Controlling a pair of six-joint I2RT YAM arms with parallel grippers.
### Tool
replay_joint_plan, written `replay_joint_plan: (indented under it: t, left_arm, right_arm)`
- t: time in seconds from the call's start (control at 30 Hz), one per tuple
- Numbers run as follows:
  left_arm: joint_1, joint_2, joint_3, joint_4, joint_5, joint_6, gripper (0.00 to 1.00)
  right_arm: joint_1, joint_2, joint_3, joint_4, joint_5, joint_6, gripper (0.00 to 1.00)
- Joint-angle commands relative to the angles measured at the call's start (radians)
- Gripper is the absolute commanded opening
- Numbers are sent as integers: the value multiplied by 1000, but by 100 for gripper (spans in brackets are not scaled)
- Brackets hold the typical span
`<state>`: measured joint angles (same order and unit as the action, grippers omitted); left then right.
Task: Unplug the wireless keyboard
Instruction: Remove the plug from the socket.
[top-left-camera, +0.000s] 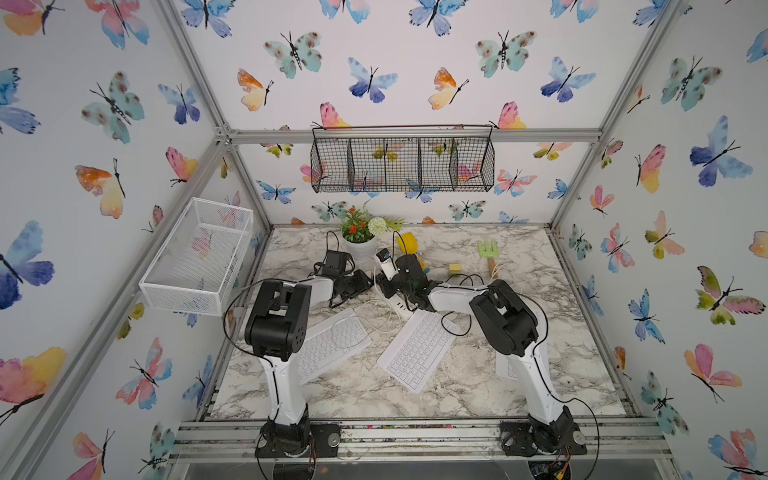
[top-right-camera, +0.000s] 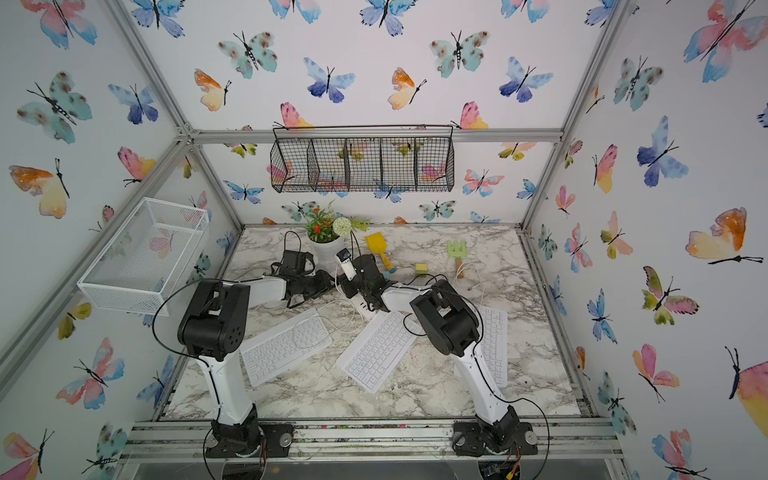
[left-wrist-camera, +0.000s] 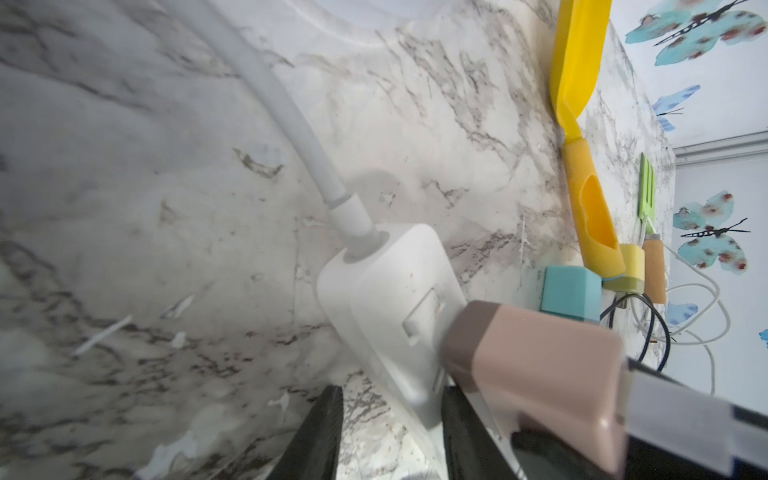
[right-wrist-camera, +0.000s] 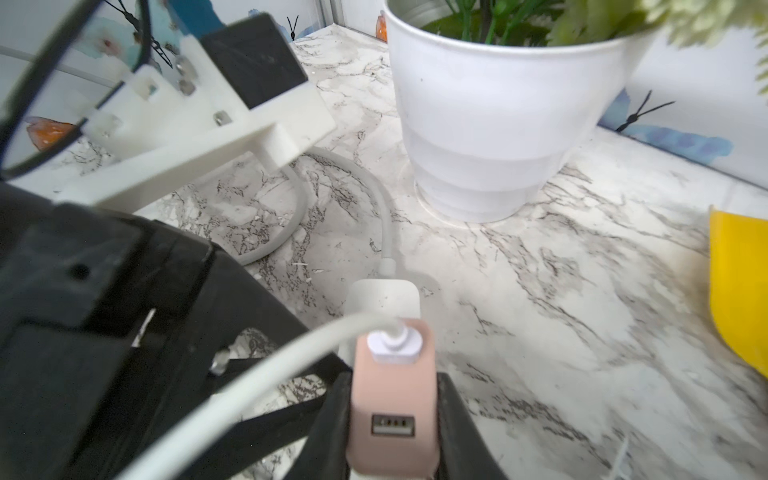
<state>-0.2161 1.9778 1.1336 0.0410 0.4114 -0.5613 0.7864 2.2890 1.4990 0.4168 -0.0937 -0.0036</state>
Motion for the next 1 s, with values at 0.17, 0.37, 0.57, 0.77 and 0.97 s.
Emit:
replay_joint_plan:
  t: [0.17,0.37,0.57,0.77,0.97]
  left_arm:
    - [-5,82,-54,-104,-88,46,39]
    - [-6,81,-58,-109,-91,58,39]
    - [-11,81,-64,-110,-98,63,39]
    - [-15,90,-55,-113,-102,66,39]
    - [-17,96,-48,-121,-106,67,38]
  right_arm:
    - [68,-62,-44,94,-36,-202,20]
    - [31,-6,140,-59,-196,-52,19]
    - [5,4,189,-67,-275,22,19]
    - [11,-55,55,110,-296,-9,17]
    - [42,-103,-35,198,-262,-166,16]
